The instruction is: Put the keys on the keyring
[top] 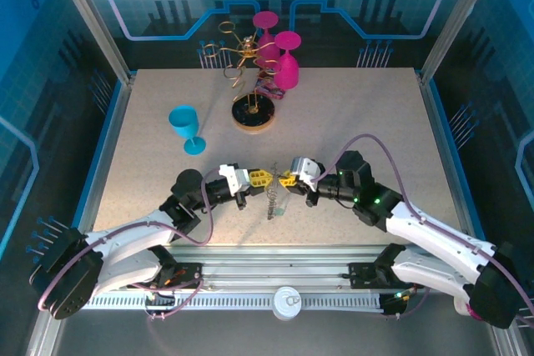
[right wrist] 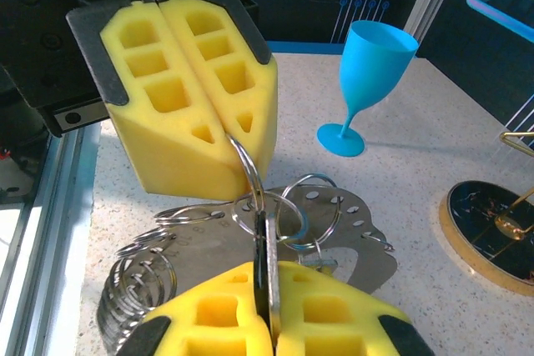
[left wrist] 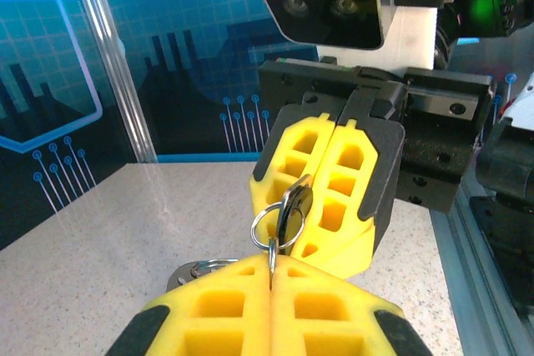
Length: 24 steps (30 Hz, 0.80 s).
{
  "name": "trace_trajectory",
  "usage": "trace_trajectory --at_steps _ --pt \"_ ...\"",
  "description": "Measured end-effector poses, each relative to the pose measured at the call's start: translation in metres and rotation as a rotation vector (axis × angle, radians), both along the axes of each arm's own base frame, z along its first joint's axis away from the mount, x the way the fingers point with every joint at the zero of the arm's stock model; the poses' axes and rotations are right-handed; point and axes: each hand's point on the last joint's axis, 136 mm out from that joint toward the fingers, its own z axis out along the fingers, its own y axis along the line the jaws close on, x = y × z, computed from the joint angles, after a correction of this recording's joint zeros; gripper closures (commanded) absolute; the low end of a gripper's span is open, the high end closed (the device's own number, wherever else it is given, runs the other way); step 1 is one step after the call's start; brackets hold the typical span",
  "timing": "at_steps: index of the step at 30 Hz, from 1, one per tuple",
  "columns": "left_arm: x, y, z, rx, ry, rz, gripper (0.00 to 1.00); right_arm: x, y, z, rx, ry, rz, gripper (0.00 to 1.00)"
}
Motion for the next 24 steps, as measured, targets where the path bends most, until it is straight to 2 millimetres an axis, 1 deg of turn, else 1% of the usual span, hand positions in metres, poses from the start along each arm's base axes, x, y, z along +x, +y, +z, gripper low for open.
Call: trace_trajectory --at_steps 2,4,6,8,13,14,15,17,19,20,24 --pt "-0.002 0.001 -0.004 0.021 -0.001 0.0 1.0 -0.002 -0.001 -0.005 -0.023 0.017 -0.001 1.0" --pt "-0.004 0.001 -0.006 0.039 -0.005 -0.002 1.0 -0.004 -0.001 -0.006 -0.044 0.027 0.003 1.0" --pt "-0.006 0.002 -0.006 0.053 -0.015 -0.004 1.0 -0.006 0.001 0.0 -0.054 0.024 0.015 1.0" --pt "-0.008 0.003 -0.001 0.063 -0.033 -0.003 1.0 -0.009 0.003 0.007 -0.067 0.014 0.028 1.0" --pt "-0.007 0.004 0.007 0.093 -0.061 0.01 1.0 -0.008 0.01 0.024 -0.109 -0.027 0.045 1.0" --pt "-0.006 0.005 0.007 0.1 -0.062 0.015 0.97 -0.007 0.011 0.026 -0.121 -0.035 0.043 1.0" --pt "-0.005 0.005 0.007 0.105 -0.064 0.02 0.89 -0.006 0.012 0.027 -0.134 -0.035 0.041 1.0" --pt "-0.002 0.006 0.007 0.11 -0.063 0.037 0.63 -0.003 0.012 0.029 -0.166 -0.036 0.033 1.0" --pt "0.002 0.008 0.008 0.104 -0.062 0.065 0.44 0.0 0.012 0.031 -0.19 -0.039 0.022 1.0" --pt "0.005 0.01 0.008 0.102 -0.056 0.081 0.37 0.001 0.012 0.033 -0.196 -0.045 0.018 1.0" --pt "0.007 0.019 0.0 0.087 -0.025 0.135 0.25 0.012 0.011 0.048 -0.205 -0.087 -0.024 1.0"
